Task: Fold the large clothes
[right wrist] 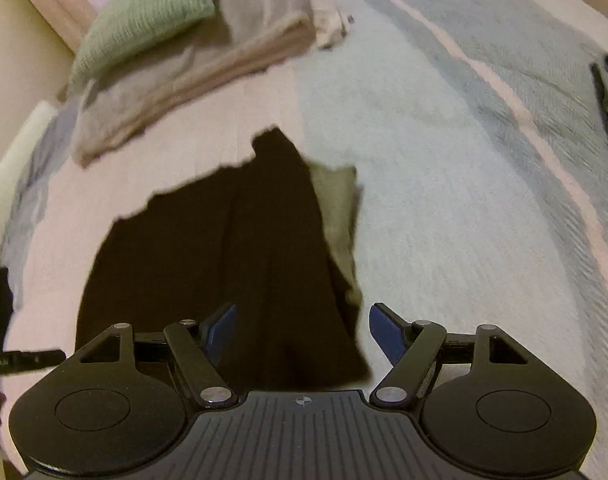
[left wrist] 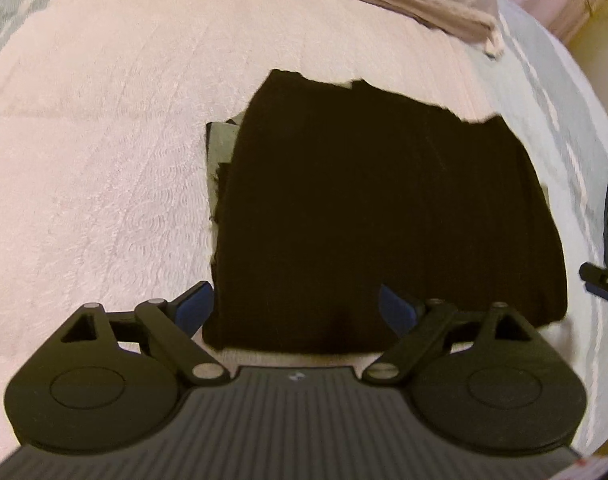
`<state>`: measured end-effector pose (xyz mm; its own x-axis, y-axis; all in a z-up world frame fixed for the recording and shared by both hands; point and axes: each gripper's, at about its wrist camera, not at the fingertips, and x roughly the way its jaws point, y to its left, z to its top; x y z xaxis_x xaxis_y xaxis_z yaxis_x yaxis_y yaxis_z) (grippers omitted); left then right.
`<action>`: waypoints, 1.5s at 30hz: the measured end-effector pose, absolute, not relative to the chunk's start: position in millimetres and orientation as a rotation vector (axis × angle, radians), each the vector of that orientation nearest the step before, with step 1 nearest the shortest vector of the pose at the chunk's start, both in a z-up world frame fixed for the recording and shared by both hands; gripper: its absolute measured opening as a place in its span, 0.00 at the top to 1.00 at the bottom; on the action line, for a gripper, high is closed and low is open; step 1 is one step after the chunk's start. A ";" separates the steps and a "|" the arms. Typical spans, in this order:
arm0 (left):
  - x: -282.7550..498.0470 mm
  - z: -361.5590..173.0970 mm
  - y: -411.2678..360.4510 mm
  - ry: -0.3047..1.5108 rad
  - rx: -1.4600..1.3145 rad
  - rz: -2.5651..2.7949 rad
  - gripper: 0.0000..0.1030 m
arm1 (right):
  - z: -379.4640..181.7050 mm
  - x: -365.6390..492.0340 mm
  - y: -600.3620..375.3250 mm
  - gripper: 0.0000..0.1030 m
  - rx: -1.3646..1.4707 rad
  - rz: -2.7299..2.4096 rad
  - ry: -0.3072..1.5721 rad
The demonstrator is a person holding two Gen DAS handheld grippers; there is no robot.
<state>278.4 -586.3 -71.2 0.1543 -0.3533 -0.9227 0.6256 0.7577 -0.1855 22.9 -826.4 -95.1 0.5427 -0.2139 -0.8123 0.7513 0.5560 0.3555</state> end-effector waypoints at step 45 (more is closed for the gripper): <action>470.3 -141.2 -442.1 1.324 -0.182 -0.662 0.32 | -100.7 309.1 -585.1 0.84 -0.152 -0.655 1.103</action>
<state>470.3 -442.1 -141.2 0.0925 -0.5426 -0.8349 0.3427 0.8046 -0.4849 309.1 -585.1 -100.7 0.2849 -0.5602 -0.7778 0.4150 0.8035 -0.4267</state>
